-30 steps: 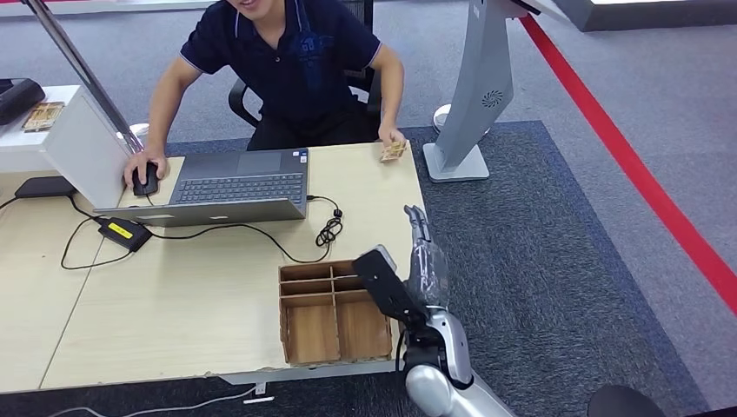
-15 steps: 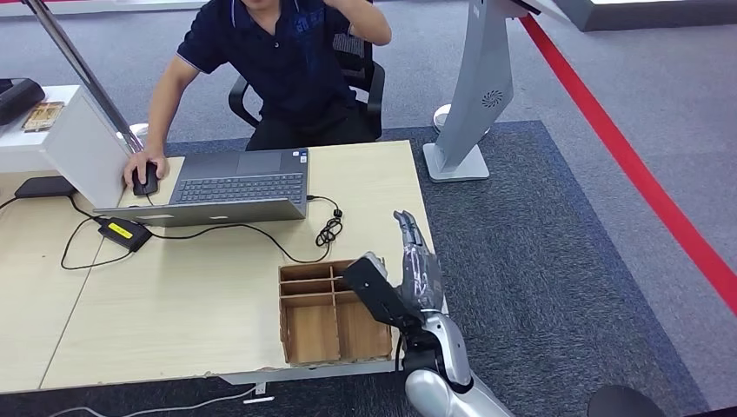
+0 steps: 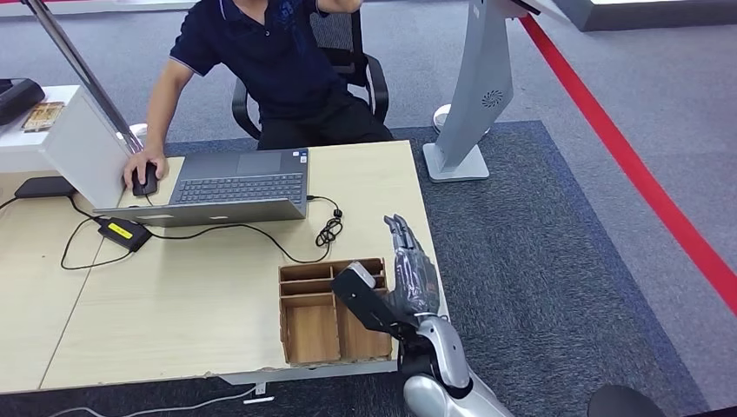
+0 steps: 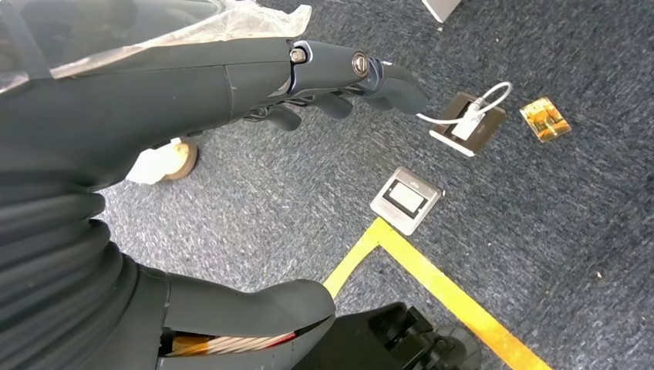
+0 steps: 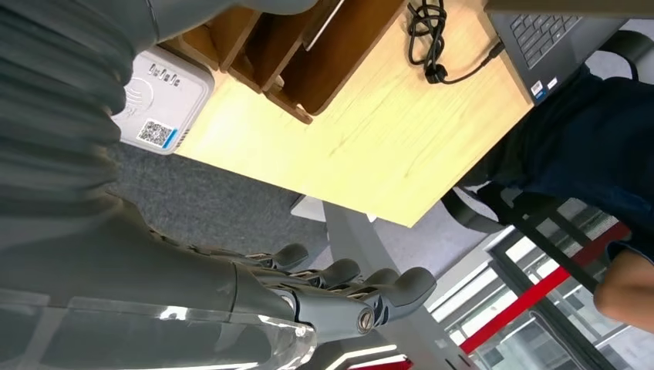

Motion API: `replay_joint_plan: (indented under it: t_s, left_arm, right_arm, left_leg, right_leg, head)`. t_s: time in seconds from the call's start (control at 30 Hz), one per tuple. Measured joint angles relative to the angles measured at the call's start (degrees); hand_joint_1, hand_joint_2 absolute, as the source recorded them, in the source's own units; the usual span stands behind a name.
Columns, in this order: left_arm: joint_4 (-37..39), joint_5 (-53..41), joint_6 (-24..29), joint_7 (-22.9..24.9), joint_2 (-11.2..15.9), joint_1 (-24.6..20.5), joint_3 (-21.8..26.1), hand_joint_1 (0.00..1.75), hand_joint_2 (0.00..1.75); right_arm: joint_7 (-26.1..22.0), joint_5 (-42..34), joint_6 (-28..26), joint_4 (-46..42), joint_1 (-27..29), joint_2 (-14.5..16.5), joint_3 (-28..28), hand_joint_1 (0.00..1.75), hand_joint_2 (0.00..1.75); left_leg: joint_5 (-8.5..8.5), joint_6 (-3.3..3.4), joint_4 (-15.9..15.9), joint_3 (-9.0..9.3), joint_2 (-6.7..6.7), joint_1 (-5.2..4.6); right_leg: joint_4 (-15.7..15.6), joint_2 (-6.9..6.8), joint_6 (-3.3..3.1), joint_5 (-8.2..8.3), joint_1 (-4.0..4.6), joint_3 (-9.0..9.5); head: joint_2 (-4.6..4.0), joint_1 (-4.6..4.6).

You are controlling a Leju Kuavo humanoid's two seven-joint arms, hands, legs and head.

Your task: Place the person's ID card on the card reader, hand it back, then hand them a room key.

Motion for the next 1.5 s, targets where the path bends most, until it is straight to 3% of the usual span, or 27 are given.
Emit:
replay_joint_plan:
  t_s: [0.8,1.5]
  left_arm:
    - [0.00,-1.78,-1.55,-0.59,0.38,-0.55,0.02,0.00,1.75]
    - [0.00,-3.31,-2.13,-0.98,0.38,-1.04,0.04,0.00,1.75]
  right_arm:
    - [1.19,5.94,3.37,1.21,-0.65,0.13,2.74,0.00,1.75]
    - [1.10,6.89,-0.73,7.02,-2.47,2.63,4.45,0.00,1.75]
  left_leg:
    - [0.00,0.00,0.00,-0.01,-0.01,0.00]
    - [0.00,0.00,0.00,-0.01,-0.01,0.00]
  right_leg:
    - [0.00,0.00,0.00,0.00,0.00,0.01]
    - [0.00,0.00,0.01,0.01,0.00,0.01]
  head:
    - [0.00,0.01]
    - [0.00,0.00]
